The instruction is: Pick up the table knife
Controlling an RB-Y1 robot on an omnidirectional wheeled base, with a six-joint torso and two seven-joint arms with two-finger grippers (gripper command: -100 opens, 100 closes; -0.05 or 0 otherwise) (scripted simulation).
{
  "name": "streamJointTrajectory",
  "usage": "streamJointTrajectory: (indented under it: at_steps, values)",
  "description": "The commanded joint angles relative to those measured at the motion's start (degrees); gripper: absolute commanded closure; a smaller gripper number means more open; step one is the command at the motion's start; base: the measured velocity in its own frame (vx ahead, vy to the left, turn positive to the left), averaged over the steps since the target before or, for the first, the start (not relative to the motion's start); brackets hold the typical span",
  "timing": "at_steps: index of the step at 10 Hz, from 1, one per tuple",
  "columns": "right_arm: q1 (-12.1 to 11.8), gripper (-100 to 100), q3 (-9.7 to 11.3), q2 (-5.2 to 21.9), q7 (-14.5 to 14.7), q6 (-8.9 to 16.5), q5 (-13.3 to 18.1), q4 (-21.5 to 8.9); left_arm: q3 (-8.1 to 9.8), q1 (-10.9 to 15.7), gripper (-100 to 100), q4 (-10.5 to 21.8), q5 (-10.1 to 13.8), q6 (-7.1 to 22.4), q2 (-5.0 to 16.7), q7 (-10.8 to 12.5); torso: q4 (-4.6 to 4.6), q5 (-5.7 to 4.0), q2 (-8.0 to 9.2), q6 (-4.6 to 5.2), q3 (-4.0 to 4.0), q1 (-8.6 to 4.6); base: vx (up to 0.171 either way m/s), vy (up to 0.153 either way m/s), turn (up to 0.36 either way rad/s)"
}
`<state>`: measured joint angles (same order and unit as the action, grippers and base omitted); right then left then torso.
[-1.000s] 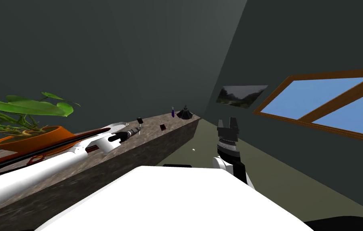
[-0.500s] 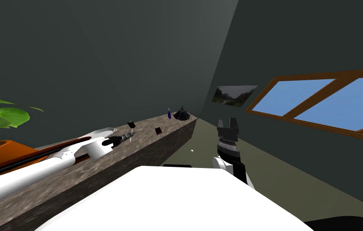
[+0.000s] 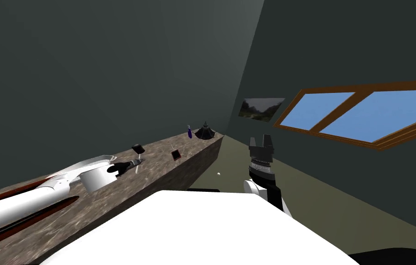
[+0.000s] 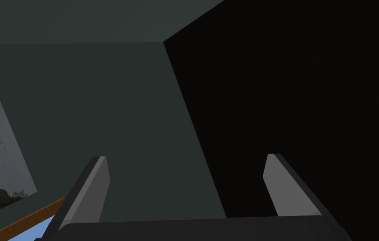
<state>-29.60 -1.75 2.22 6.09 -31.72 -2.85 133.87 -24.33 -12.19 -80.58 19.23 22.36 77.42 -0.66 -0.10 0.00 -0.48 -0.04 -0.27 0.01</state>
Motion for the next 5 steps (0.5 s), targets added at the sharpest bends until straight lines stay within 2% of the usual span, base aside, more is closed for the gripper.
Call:
streamJointTrajectory:
  at_steps: [1, 2, 3, 4, 5]
  values:
    - [0.0, 0, 0.0, 0.0, 0.0, 0.0, 0.0, 0.0, -0.90, -1.5, -100, 0.4, 0.2, 2.1, 1.1, -0.3, 0.00, 0.00, 0.00, 0.00, 0.00, 0.00, 0.141, 0.036, -0.183]
    - [0.0, 0, 0.0, 0.0, 0.0, 0.0, 0.0, 0.0, -1.46, -2.1, -100, 0.8, 0.4, 2.6, 1.2, -0.6, -0.01, 0.01, -0.03, 0.00, -0.03, 0.03, 0.103, 0.028, -0.103]
    - [0.0, 0, 0.0, 0.0, 0.0, 0.0, 0.0, 0.0, -1.21, -1.3, -100, 0.6, 0.1, 2.4, 0.6, -0.5, 0.00, 0.01, 0.06, -0.02, 0.02, 0.00, 0.042, 0.012, -0.014]
    - [0.0, 0, 0.0, 0.0, 0.0, 0.0, 0.0, 0.0, -1.24, -1.4, 0, 0.5, 0.0, 2.7, 0.6, -0.5, 0.05, -0.01, 0.25, -0.04, 0.13, -0.06, 0.009, 0.003, 0.001]
    - [0.0, 0, 0.0, 0.0, 0.0, 0.0, 0.0, 0.0, -1.46, -0.5, -100, 1.0, -1.2, 4.7, -1.0, 0.8, 0.08, -0.02, 0.40, -0.04, 0.22, -0.10, -0.043, 0.055, -0.237]
